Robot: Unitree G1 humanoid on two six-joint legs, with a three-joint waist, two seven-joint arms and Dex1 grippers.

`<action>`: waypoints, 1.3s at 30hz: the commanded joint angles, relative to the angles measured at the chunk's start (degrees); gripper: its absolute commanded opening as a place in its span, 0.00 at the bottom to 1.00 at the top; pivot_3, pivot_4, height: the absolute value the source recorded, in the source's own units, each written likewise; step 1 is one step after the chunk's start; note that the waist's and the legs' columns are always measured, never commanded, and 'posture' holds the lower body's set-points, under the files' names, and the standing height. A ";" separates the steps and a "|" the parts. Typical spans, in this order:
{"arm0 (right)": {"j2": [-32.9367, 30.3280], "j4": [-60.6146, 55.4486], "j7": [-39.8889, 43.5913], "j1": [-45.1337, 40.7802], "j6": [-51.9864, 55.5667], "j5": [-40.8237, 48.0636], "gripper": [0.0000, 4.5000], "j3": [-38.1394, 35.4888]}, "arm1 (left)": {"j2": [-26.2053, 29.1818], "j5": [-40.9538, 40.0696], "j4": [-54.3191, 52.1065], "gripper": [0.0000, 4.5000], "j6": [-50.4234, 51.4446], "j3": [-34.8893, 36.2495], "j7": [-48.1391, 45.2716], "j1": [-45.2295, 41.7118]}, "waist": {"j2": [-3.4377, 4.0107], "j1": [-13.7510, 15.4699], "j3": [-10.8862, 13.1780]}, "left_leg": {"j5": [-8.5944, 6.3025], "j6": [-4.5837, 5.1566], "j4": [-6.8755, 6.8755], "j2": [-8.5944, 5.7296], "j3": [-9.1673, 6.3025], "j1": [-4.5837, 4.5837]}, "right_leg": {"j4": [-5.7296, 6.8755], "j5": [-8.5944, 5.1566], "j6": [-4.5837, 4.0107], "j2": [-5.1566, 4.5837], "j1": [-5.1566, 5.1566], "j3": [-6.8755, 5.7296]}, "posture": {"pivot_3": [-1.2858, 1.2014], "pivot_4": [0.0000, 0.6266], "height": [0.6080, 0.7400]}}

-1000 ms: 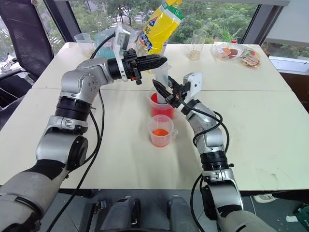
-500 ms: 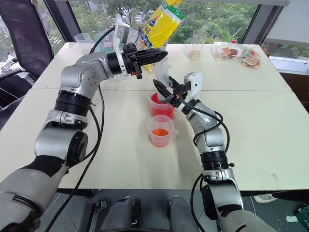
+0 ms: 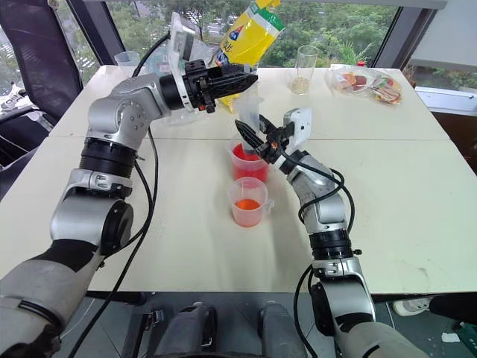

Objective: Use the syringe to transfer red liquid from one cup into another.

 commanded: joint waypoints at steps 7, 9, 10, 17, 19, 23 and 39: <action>-0.98 -1.82 0.78 -4.20 1.77 1.75 0.31 -0.69 | 4.16 -1.88 -13.40 0.99 3.05 2.21 0.53 5.92 | 0.00 -0.26 0.00 | 0.02 -0.04 0.00 0.01 0.00 0.01 | 0.02 0.00 0.00 0.01 -0.01 0.02 | 0.52 0.24 1.00; -1.16 -1.86 0.75 -4.81 2.01 1.97 0.31 -1.03 | 5.32 -3.00 -15.61 0.99 4.96 2.89 0.88 7.27 | 0.00 -0.37 0.00 | 0.02 -0.03 -0.01 0.02 0.00 0.01 | 0.04 0.00 0.00 0.00 -0.01 0.02 | 0.52 0.24 1.00; -1.22 -1.81 0.78 -5.05 2.00 2.02 0.31 -1.11 | 5.95 -3.52 -16.51 0.99 5.82 3.27 1.06 7.80 | 0.00 -0.36 0.00 | 0.02 -0.03 -0.01 0.02 -0.01 0.01 | 0.05 0.00 0.00 0.00 -0.01 0.02 | 0.52 0.24 1.00; -3.43 -8.50 0.50 -6.94 6.31 5.36 0.31 -2.48 | 10.45 -4.97 -20.97 0.99 9.55 4.69 1.63 10.84 | 0.01 -0.13 0.00 | -0.01 0.02 0.00 0.01 -0.02 0.01 | 0.05 0.00 0.00 -0.03 0.00 0.01 | 0.52 0.24 1.00; -4.40 -11.89 0.26 -7.13 9.13 7.34 0.31 -2.87 | 11.19 -5.04 -21.01 0.99 9.75 4.72 1.62 10.93 | 0.01 0.00 0.00 | -0.01 0.01 0.00 0.01 -0.02 0.00 | 0.05 0.00 0.00 -0.04 -0.01 0.01 | 0.52 0.24 1.00; -7.49 -23.68 -1.25 -5.31 19.43 15.86 0.31 -5.13 | 12.33 -5.59 -20.85 0.99 10.43 4.90 1.25 10.29 | 0.00 0.21 0.00 | -0.06 0.10 0.00 0.01 -0.05 0.00 | 0.04 0.00 0.00 -0.05 0.00 0.00 | 0.52 0.24 1.00; -9.58 -37.09 -4.43 13.88 22.22 16.76 0.31 -1.18 | 11.29 -10.29 -24.39 0.99 14.68 3.54 0.18 9.97 | 0.00 0.15 0.00 | -0.08 0.14 0.04 0.01 -0.07 0.03 | 0.06 0.00 0.00 0.03 0.05 0.01 | 0.52 0.24 1.00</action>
